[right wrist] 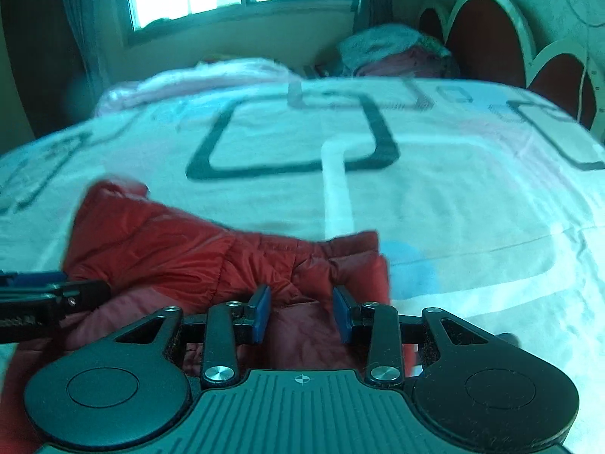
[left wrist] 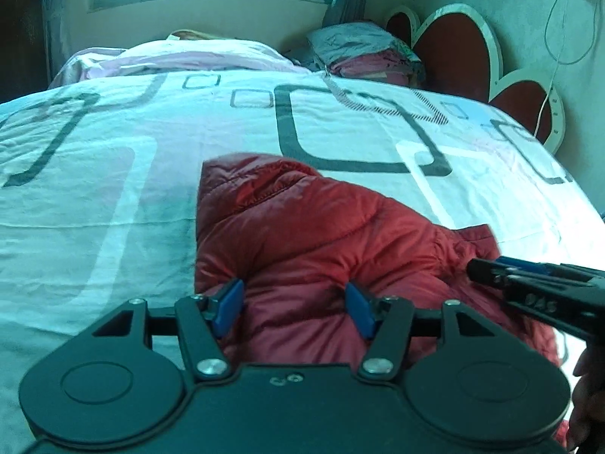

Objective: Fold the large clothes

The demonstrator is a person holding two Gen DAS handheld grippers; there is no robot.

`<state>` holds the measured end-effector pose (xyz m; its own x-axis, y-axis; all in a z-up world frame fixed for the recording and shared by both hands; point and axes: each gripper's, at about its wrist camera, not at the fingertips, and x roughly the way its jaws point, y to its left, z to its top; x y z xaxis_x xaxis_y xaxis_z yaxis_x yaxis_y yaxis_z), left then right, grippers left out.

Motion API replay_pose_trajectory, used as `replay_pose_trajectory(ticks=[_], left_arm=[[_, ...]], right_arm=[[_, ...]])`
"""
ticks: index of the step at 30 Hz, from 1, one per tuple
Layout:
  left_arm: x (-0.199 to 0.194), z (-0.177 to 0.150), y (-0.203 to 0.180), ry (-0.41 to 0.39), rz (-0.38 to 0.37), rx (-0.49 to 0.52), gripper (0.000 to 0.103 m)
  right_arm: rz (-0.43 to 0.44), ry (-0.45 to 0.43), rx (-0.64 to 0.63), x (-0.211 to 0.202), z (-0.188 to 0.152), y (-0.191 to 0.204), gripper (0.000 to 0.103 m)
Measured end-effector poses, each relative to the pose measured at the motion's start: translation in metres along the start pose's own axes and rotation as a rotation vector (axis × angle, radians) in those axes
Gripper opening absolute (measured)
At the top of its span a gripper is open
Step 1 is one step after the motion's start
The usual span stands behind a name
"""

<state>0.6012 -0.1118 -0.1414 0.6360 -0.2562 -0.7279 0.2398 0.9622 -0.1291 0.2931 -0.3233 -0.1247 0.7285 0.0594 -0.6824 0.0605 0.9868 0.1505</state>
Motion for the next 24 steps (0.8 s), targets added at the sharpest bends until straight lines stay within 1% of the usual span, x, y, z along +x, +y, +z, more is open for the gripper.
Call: replay_pose_trajectory(ticks=[2,4,5,7,9,12,14,16,18,20,22,24], left_arm=[[-0.012,-0.003,-0.001,-0.011,-0.006,0.002,0.062],[-0.027,-0.01,-0.002,-0.023,-0.015,0.014,0.062],[-0.034,-0.013,-0.003,-0.028,-0.02,0.021,0.064],[-0.05,-0.022,-0.003,-0.032,-0.029,0.034,0.065],[-0.066,-0.035,-0.002,-0.032,-0.047,0.051,0.065],[-0.08,-0.056,-0.002,-0.012,-0.064,0.079,0.065],[-0.084,-0.068,-0.002,-0.003,-0.076,0.092,0.065],[-0.078,-0.076,-0.001,0.015,-0.083,0.102,0.065],[-0.067,-0.079,0.003,0.047,-0.091,0.088,0.066],[-0.059,-0.08,0.008,0.067,-0.1,0.071,0.066],[-0.057,-0.079,0.011,0.073,-0.11,0.082,0.066],[-0.059,-0.074,0.015,0.083,-0.133,0.085,0.067]], right_arm=[[0.02,-0.02,-0.004,-0.019,-0.001,0.002,0.036],[0.034,-0.042,-0.009,-0.038,-0.005,0.005,0.036],[0.045,-0.046,-0.012,-0.047,-0.007,0.006,0.036],[0.059,-0.05,-0.02,-0.065,-0.017,0.009,0.036],[0.076,-0.037,-0.031,-0.078,-0.028,0.011,0.036],[0.092,-0.011,-0.042,-0.093,-0.05,0.014,0.036],[0.081,-0.003,-0.046,-0.101,-0.064,0.014,0.036],[0.074,0.017,-0.048,-0.102,-0.074,0.015,0.036],[0.055,0.048,-0.061,-0.093,-0.084,0.016,0.036],[0.038,0.061,-0.079,-0.083,-0.093,0.017,0.036],[0.027,0.068,-0.067,-0.078,-0.096,0.016,0.036],[0.015,0.082,-0.064,-0.08,-0.092,0.017,0.036]])
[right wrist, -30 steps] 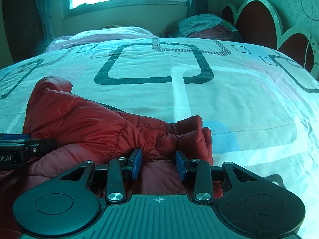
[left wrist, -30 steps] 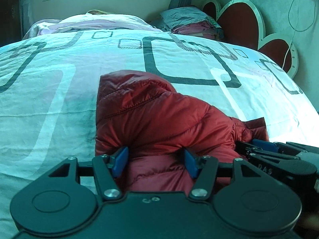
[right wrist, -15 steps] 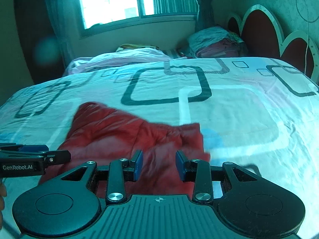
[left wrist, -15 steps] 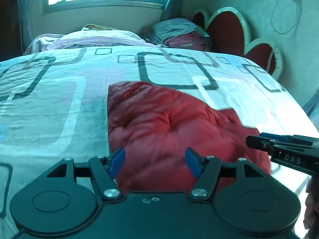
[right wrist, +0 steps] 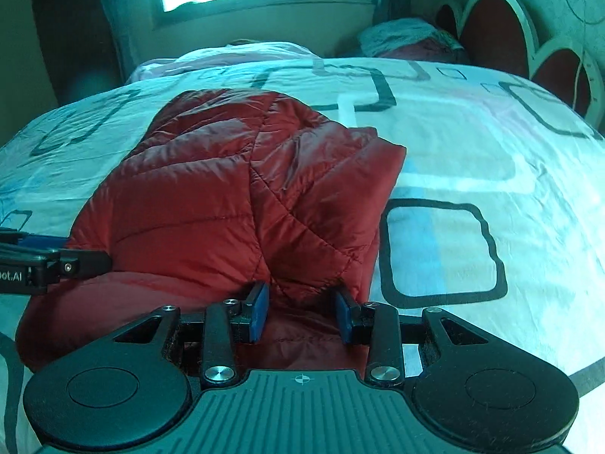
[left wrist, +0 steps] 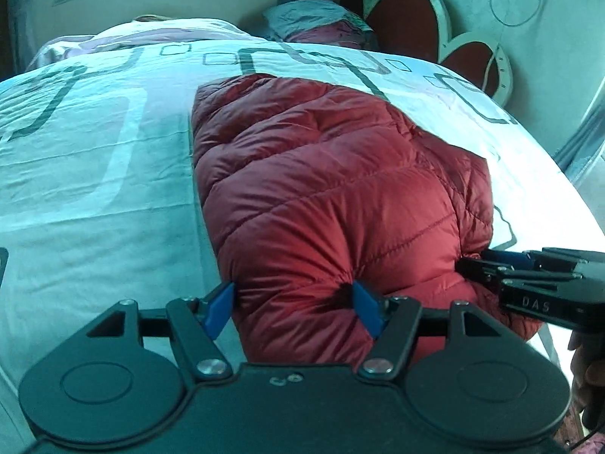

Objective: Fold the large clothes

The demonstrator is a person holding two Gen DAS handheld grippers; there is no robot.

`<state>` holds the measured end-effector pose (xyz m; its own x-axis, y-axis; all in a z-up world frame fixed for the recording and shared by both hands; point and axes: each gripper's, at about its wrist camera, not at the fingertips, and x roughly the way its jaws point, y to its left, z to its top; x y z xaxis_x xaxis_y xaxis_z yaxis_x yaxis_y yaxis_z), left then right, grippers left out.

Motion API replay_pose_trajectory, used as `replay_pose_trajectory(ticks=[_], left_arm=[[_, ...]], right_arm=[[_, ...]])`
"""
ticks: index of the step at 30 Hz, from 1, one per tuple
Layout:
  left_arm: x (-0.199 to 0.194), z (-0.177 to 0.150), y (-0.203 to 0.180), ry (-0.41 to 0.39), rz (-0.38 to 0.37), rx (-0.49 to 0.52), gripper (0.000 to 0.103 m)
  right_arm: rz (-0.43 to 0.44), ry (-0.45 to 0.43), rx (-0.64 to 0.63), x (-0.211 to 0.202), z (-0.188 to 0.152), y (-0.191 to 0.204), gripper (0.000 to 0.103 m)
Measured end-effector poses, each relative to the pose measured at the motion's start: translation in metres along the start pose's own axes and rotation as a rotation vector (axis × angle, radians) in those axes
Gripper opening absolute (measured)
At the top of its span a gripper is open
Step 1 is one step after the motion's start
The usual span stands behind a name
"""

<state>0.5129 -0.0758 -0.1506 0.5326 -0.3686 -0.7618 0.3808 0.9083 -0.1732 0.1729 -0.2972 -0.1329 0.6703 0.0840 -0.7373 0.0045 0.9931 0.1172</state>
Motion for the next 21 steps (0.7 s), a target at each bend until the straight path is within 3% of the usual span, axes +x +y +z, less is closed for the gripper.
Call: replay_pose_trajectory(ticks=[2,4,5,6,9,14,21], left_arm=[[-0.006,0.005,0.008,0.008,-0.042,-0.028,0.072],[-0.01,0.01,0.016,0.006,-0.064,-0.047,0.083],[-0.01,0.013,0.02,0.0,-0.074,-0.052,0.088],[-0.009,0.016,0.024,-0.002,-0.082,-0.052,0.088],[-0.001,0.023,0.03,0.02,-0.1,-0.081,0.088],[0.013,0.034,0.034,0.036,-0.133,-0.122,0.089],[0.036,0.034,0.03,0.058,-0.152,-0.169,0.094]], right_arm=[[-0.011,-0.001,0.022,-0.011,0.007,-0.001,0.036],[-0.033,-0.028,0.084,-0.023,0.013,-0.005,0.045],[-0.046,-0.05,0.124,-0.029,0.015,-0.008,0.078],[-0.053,-0.072,0.148,-0.032,0.018,-0.01,0.1],[-0.085,-0.087,0.169,-0.033,0.025,-0.01,0.1],[-0.054,-0.049,0.236,-0.016,0.038,-0.022,0.1],[0.162,0.051,0.39,0.04,0.048,-0.065,0.1]])
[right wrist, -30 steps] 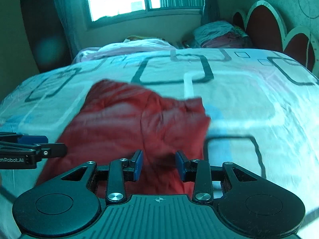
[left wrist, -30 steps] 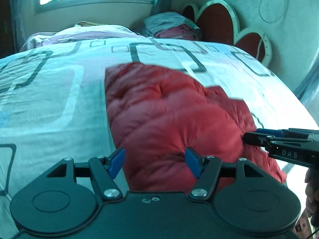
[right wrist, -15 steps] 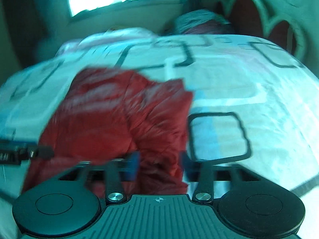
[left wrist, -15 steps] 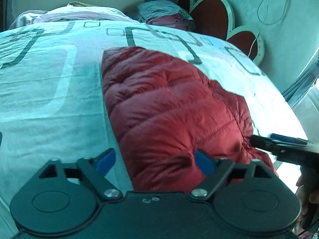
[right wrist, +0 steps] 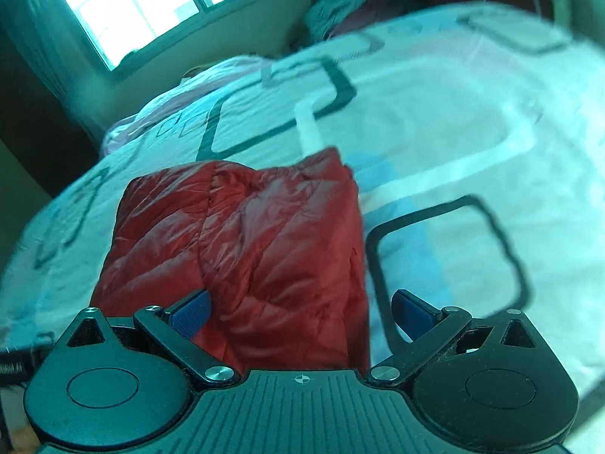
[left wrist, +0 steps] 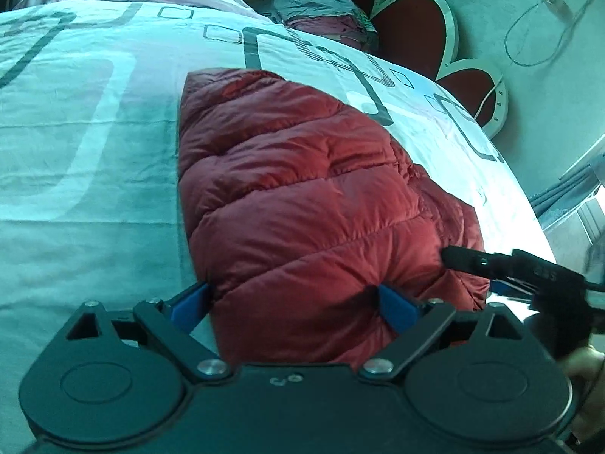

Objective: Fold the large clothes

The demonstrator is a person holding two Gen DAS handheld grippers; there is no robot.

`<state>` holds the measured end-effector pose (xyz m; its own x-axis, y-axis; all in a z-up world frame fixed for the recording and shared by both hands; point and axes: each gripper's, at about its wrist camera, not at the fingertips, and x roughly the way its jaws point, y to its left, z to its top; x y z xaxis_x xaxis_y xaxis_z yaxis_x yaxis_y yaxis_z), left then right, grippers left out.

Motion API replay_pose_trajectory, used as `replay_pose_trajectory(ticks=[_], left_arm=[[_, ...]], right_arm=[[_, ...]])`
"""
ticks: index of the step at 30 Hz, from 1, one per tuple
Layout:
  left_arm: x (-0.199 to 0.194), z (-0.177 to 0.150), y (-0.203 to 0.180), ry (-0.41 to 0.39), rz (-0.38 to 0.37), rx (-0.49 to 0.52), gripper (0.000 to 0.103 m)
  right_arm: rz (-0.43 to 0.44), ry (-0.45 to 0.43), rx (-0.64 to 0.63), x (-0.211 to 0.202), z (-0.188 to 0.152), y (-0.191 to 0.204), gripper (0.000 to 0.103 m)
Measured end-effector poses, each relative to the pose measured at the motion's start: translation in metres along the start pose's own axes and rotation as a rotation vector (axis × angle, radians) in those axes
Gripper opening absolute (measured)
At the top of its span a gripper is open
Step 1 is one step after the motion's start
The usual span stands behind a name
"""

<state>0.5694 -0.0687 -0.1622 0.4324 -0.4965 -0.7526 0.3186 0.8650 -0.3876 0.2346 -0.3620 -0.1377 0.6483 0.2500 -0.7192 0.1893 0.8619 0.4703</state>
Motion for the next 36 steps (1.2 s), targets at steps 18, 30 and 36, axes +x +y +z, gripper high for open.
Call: replay_pose_trajectory(ticks=[18,30,36], left_arm=[[-0.022,-0.001,-0.019,-0.053,0.033,0.006,0.049],[-0.096,0.021,0.032,-0.145,0.114,0.03,0.044],[-0.145,0.034,0.116,-0.197,0.141,0.025,0.044]], right_arm=[[0.236,0.11,0.073,0.003,0.013,-0.01,0.036],[0.33,0.072,0.031,0.013,0.014,0.093,0.033],[0.369,0.063,-0.009,0.048,-0.003,0.191,0.033]])
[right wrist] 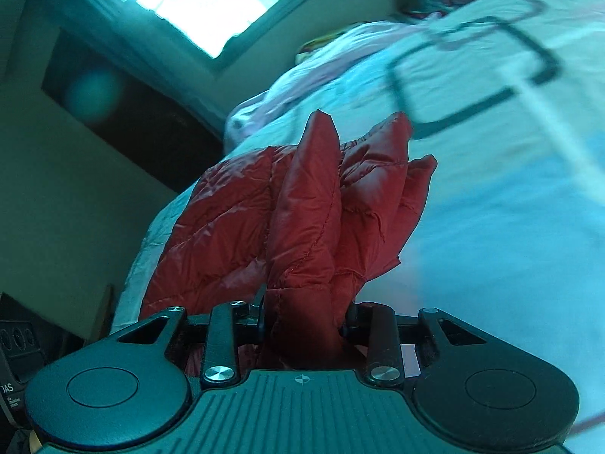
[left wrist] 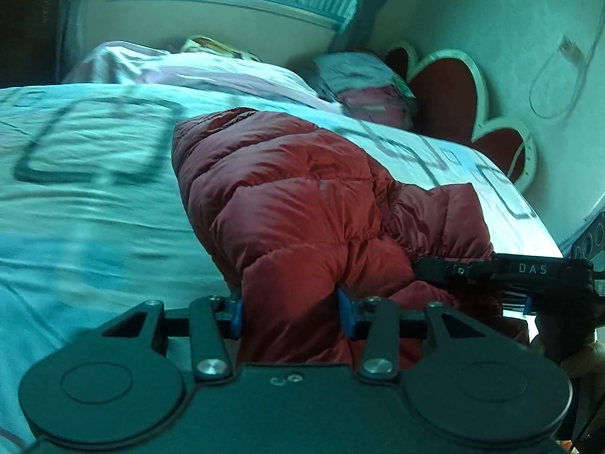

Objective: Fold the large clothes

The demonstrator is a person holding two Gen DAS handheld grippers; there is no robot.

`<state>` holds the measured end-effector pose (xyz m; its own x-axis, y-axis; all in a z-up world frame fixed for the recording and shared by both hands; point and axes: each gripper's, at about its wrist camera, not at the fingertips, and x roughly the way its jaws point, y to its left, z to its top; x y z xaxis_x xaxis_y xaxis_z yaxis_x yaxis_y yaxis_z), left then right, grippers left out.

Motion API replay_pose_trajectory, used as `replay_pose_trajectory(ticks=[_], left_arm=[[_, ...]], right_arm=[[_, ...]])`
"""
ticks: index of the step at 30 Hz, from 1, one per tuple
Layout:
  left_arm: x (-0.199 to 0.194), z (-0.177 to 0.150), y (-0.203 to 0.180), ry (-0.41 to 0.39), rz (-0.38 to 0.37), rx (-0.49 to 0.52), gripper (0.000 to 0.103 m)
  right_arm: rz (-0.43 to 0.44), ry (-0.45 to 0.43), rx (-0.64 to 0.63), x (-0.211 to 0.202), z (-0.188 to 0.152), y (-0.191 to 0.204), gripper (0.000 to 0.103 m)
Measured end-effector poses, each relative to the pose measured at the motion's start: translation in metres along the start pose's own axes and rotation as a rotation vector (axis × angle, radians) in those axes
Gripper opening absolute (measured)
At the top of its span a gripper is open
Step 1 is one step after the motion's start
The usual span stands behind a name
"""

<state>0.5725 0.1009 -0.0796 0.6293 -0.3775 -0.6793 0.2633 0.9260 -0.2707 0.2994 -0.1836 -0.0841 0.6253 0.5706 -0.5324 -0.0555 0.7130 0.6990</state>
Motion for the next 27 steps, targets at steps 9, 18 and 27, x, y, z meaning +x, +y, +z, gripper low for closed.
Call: replay_pose_trajectory(ticks=[9,18,27], left_arm=[[-0.03,0.035,0.157,-0.015,0.048,0.007,0.044],[-0.013,0.036,0.239,-0.026,0.14,0.071,0.05],[-0.004,0.025,0.251,-0.023,0.18,0.08,0.08]], right_arm=[[0.013,-0.004,-0.017,0.14,-0.038,0.129,0.033],[0.018,0.027,-0.023,0.247,-0.054,0.169,0.033],[-0.174,-0.06,0.01,0.248,-0.055,0.159,0.071]])
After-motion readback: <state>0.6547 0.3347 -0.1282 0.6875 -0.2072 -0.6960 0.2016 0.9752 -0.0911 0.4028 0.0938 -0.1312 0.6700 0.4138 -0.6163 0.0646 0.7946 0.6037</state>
